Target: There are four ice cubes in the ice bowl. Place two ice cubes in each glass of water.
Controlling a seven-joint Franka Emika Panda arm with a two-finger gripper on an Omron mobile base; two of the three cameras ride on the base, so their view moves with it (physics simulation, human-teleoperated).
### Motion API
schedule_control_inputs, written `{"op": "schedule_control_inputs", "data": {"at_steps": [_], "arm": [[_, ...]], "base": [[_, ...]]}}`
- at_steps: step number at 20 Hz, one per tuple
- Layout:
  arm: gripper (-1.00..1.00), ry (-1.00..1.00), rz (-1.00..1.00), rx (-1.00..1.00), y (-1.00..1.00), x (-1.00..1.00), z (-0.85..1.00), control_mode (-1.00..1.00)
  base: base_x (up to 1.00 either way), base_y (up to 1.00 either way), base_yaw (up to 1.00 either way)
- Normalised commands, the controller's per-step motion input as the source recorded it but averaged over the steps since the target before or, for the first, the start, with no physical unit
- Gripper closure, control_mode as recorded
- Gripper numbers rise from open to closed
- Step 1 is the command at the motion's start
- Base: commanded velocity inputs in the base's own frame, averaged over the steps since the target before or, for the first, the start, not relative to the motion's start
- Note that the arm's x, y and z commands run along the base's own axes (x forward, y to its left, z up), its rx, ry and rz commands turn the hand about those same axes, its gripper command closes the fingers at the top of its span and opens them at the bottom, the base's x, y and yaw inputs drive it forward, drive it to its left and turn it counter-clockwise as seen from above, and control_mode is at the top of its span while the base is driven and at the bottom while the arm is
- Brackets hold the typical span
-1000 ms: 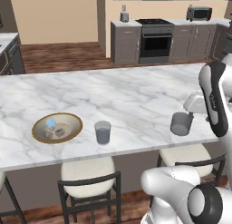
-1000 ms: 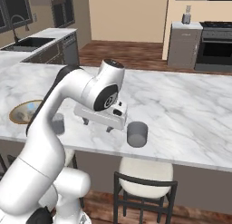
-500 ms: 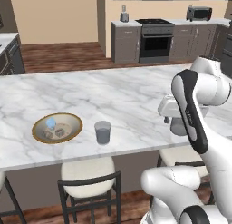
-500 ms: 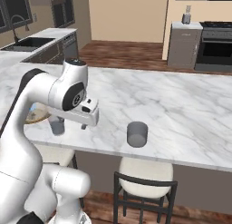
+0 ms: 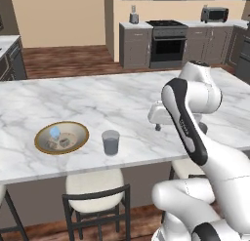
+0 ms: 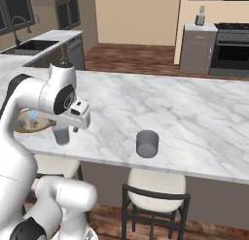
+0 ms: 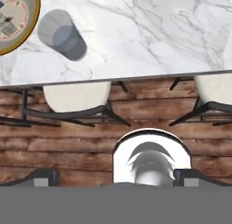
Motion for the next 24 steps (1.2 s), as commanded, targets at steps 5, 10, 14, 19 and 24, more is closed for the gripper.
{"op": "schedule_control_inputs", "data": {"at_steps": [5, 10, 14, 19, 24], "arm": [[-1.0, 0.0, 0.0, -0.06, 0.62, 0.32, -0.07, -1.0], [-1.0, 0.01, 0.0, -0.09, 0.57, 0.32, -0.13, -1.0], [-1.0, 0.02, 0.0, -0.02, 0.37, 0.41, -0.09, -1.0], [-1.0, 0.0, 0.13, 0.0, 0.55, 0.39, -0.07, -1.0], [-1.0, 0.0, 0.21, 0.0, 0.59, 0.28, -0.02, -1.0]], "base": [[0.0, 0.0, 0.0], [0.0, 0.0, 0.0], [0.0, 0.0, 0.0], [0.0, 0.0, 0.0], [0.0, 0.0, 0.0]]}}
